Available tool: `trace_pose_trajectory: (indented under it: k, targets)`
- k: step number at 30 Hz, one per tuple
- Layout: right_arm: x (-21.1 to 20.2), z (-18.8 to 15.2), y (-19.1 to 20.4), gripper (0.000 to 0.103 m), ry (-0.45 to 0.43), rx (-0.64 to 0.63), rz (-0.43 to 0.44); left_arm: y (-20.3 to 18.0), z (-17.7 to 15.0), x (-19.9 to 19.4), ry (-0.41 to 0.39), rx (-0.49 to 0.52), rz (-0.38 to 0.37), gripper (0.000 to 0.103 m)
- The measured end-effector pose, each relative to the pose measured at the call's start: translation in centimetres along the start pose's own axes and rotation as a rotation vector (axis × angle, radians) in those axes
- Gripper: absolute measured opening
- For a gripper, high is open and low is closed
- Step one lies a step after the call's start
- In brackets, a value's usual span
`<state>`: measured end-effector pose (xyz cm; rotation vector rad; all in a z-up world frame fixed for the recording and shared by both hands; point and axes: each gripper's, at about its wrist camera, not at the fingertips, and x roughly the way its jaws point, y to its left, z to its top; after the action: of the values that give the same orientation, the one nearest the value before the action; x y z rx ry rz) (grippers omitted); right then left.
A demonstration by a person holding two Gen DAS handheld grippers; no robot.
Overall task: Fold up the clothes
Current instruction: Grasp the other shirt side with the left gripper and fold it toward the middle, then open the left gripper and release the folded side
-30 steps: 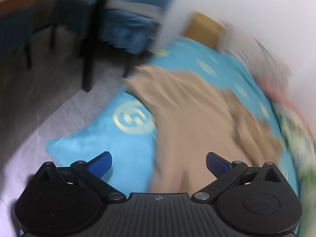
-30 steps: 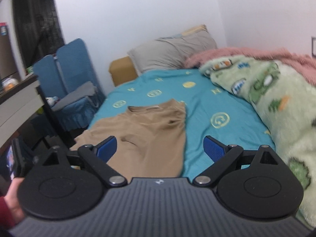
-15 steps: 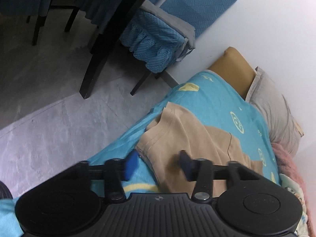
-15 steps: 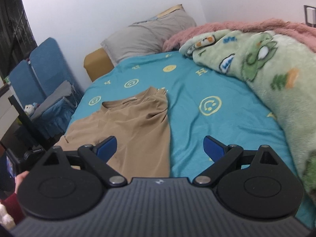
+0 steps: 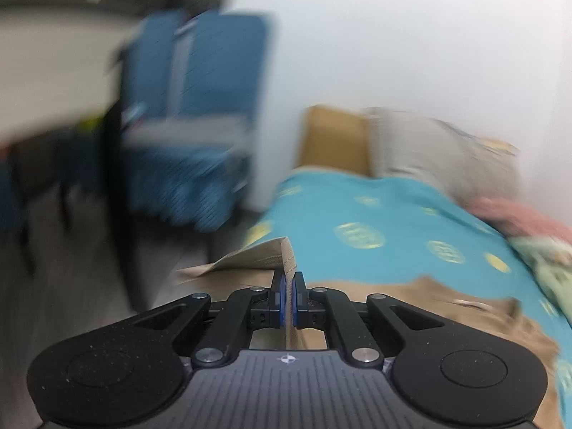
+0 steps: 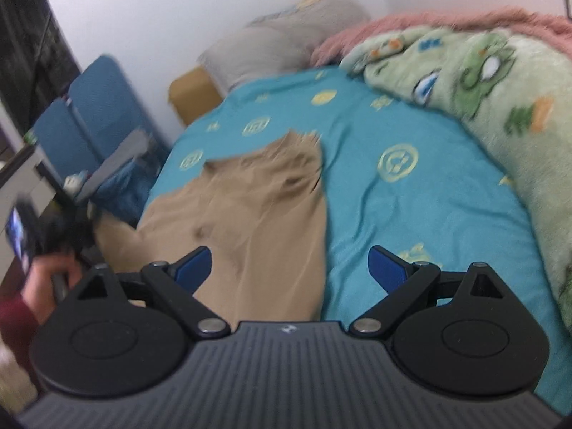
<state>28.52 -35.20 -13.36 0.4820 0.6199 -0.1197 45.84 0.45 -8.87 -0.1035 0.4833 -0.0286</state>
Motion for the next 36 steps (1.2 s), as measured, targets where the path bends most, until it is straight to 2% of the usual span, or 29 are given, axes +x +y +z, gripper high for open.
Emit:
trace_pose_trajectory:
  k: [2, 7, 11, 13, 14, 15, 17, 19, 21, 23, 26, 29, 31, 34, 36]
  targets:
    - [-0.1, -0.3, -0.1, 0.096, 0.027, -0.001, 0.016, -3.9, 1.5, -1.4, -0.002, 0.093, -0.061, 0.004]
    - [-0.9, -0.6, -1.9, 0.096, 0.048, 0.050, 0.040, -14.3, 2.2, -2.4, 0.050, 0.256, -0.186, 0.004]
    - [-1.0, -0.5, -4.2, 0.096, 0.042, 0.109, 0.024, -20.5, -0.4, -1.6, 0.104, 0.280, -0.246, 0.004]
    - [-0.9, -0.4, -5.1, 0.096, 0.041, 0.135, 0.019, -21.9, -1.5, -1.0, 0.155, 0.235, -0.288, 0.008]
    - [-0.7, -0.3, -5.4, 0.096, 0.041, 0.146, 0.019, -22.4, -1.9, -0.8, 0.179, 0.204, -0.312, 0.017]
    - [-0.6, -0.3, -5.5, 0.096, 0.038, 0.145, 0.018, -22.8, -2.2, -0.7, 0.203, 0.177, -0.334, 0.036]
    - [-0.4, -0.1, -5.5, 0.096, 0.030, 0.140, 0.018, -22.6, -2.7, -1.2, 0.204, 0.192, -0.335, 0.050]
    - [-0.3, 0.0, -5.6, 0.096, 0.022, 0.135, 0.018, -22.6, -3.1, -2.9, 0.183, 0.229, -0.346, 0.056]
    - [-0.1, 0.1, -5.2, 0.096, 0.012, 0.118, 0.029, -21.6, -3.3, -4.6, 0.166, 0.257, -0.346, 0.069]
    - [0.0, 0.3, -4.8, 0.096, 0.001, 0.094, 0.047, -20.0, -3.7, -7.1, 0.148, 0.272, -0.328, 0.072]
    - [-0.2, 0.3, -4.0, 0.096, -0.025, 0.049, 0.094, -17.3, -4.9, -12.5, 0.130, 0.280, -0.254, 0.075]
    - [-1.1, 0.1, -2.8, 0.096, -0.066, -0.016, 0.119, -13.4, -6.7, -17.7, 0.094, 0.226, -0.217, 0.083]
    - [-1.5, -0.1, -2.0, 0.096, -0.086, -0.056, 0.130, -11.3, -8.4, -19.7, 0.121, 0.198, -0.231, 0.086]
    - [-1.8, -0.6, -0.6, 0.096, -0.077, -0.116, 0.121, -9.7, -11.3, -20.7, 0.192, 0.252, -0.211, 0.084]
    - [-2.0, -1.3, 0.5, 0.096, -0.068, -0.165, 0.111, -8.8, -11.7, -21.3, 0.207, 0.241, -0.214, 0.084]
